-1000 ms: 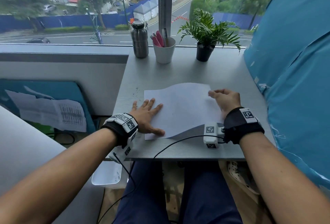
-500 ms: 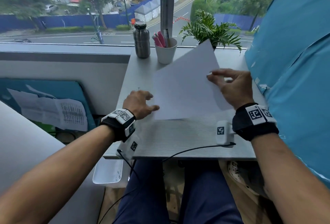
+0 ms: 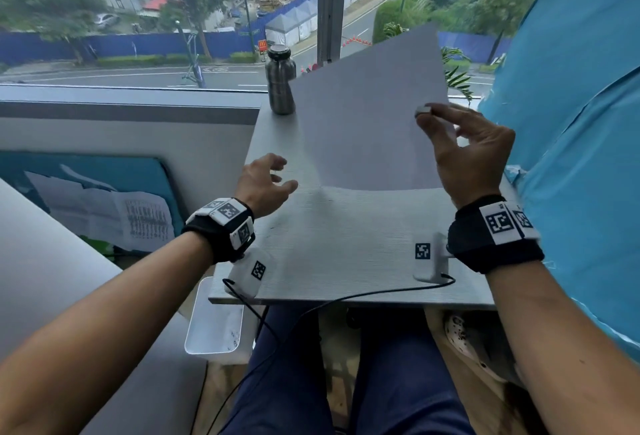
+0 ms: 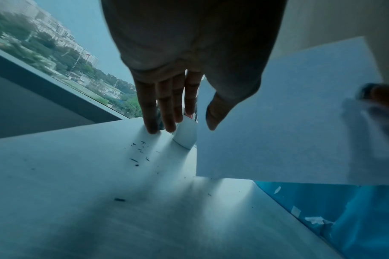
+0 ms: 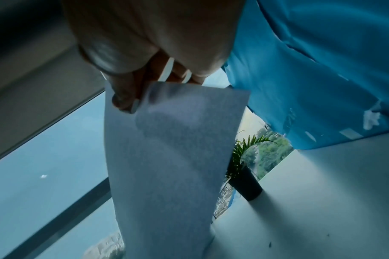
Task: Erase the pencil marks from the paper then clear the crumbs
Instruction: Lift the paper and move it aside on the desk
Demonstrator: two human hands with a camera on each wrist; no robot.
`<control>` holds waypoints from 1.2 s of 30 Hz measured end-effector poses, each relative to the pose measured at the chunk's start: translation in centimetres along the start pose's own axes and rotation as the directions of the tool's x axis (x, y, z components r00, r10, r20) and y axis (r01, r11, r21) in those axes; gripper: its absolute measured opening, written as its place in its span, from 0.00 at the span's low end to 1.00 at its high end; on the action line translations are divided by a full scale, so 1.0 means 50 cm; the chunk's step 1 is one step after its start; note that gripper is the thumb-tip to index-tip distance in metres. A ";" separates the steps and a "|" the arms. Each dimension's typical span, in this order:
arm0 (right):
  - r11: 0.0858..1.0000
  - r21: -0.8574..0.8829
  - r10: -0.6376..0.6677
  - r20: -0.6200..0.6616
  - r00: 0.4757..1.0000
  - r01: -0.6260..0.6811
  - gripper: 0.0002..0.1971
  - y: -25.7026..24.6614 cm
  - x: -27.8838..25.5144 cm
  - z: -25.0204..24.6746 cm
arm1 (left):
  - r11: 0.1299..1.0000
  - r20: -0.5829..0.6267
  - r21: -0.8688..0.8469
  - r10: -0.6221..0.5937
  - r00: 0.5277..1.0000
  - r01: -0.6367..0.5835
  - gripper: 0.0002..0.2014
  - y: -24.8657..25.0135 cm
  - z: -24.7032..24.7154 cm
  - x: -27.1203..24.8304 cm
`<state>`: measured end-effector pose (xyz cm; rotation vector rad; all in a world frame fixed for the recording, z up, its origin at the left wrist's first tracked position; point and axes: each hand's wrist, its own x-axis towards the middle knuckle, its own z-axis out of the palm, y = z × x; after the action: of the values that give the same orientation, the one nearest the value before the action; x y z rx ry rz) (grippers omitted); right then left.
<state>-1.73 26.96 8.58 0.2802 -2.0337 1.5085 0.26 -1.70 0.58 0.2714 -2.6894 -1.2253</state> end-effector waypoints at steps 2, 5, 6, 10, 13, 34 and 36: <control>1.000 0.021 -0.012 0.010 1.000 0.012 0.15 -0.006 -0.001 -0.003 | 1.000 0.003 -0.008 -0.021 1.000 0.021 0.30 0.002 -0.005 0.003; 0.997 0.076 -0.013 -0.046 0.999 0.017 0.11 -0.009 0.010 -0.014 | 0.995 0.021 -0.063 -0.074 0.997 0.076 0.38 0.005 -0.013 0.015; 0.995 0.098 -0.004 -0.080 0.997 0.012 0.11 -0.012 0.016 -0.019 | 0.992 0.027 -0.084 -0.090 0.996 0.092 0.40 0.007 -0.016 0.020; 0.994 0.109 0.031 -0.217 0.976 -0.007 0.11 -0.013 0.033 -0.040 | 0.998 0.083 -0.039 -0.052 0.995 0.055 0.42 0.031 -0.008 0.033; 0.978 0.204 0.104 -0.335 0.936 -0.035 0.12 0.016 0.031 -0.052 | 0.996 0.208 -0.071 -0.042 0.977 0.058 0.45 0.071 0.016 0.050; 0.893 -0.449 -0.211 -0.376 0.902 0.022 0.11 0.182 0.072 -0.121 | 0.524 0.877 0.331 0.136 0.461 -0.784 0.41 0.286 0.483 0.039; 0.879 -0.476 -0.213 -0.346 0.914 0.025 0.10 0.198 0.065 -0.125 | 0.547 0.868 0.340 0.131 0.480 -0.765 0.39 0.260 0.473 0.065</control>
<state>-7.20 36.62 3.63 -0.0831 -1.9297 0.8704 -9.60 23.13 -4.59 -1.2237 -3.3856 0.0358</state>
